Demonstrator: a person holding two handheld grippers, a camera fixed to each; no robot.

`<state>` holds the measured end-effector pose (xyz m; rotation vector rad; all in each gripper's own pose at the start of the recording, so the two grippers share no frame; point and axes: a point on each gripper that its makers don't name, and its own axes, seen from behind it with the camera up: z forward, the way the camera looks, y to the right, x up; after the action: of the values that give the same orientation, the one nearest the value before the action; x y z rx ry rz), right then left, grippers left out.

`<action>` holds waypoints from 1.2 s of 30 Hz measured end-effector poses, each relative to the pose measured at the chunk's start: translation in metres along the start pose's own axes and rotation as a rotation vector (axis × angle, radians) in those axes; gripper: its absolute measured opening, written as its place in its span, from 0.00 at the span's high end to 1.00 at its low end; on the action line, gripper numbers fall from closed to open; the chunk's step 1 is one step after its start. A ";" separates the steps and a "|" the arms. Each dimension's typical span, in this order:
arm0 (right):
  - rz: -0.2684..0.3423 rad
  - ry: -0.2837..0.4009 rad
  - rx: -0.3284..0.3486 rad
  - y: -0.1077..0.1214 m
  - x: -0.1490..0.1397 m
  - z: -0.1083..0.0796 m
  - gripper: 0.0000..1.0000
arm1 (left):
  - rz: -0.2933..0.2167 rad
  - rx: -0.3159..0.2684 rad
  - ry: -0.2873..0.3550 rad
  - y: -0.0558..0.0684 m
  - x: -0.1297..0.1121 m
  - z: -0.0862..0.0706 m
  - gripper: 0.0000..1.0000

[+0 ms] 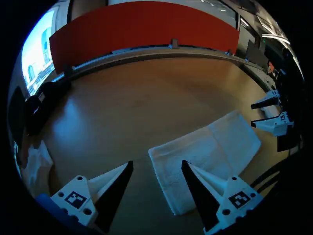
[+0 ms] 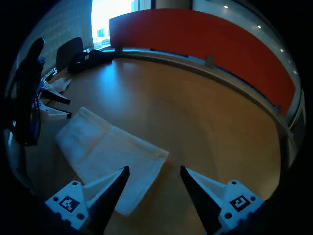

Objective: Fold towel

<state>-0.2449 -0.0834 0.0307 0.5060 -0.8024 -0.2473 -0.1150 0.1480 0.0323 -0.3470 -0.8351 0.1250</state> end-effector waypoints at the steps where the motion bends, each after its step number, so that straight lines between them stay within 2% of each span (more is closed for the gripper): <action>1: 0.000 0.000 0.000 0.000 -0.001 -0.001 0.00 | 0.000 -0.001 0.000 0.000 -0.001 -0.001 0.09; 11: -0.009 -0.001 0.009 -0.009 -0.011 -0.015 0.00 | -0.020 0.015 0.006 -0.002 -0.009 -0.014 0.09; 24: 0.008 0.001 0.014 -0.022 -0.032 -0.039 0.00 | -0.045 0.037 0.011 0.000 -0.030 -0.040 0.09; 36: -0.025 -0.004 0.040 -0.027 -0.035 -0.042 0.00 | -0.081 0.076 0.026 -0.008 -0.038 -0.055 0.09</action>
<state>-0.2385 -0.0782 -0.0300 0.5540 -0.8061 -0.2560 -0.0993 0.1178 -0.0256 -0.2430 -0.8156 0.0762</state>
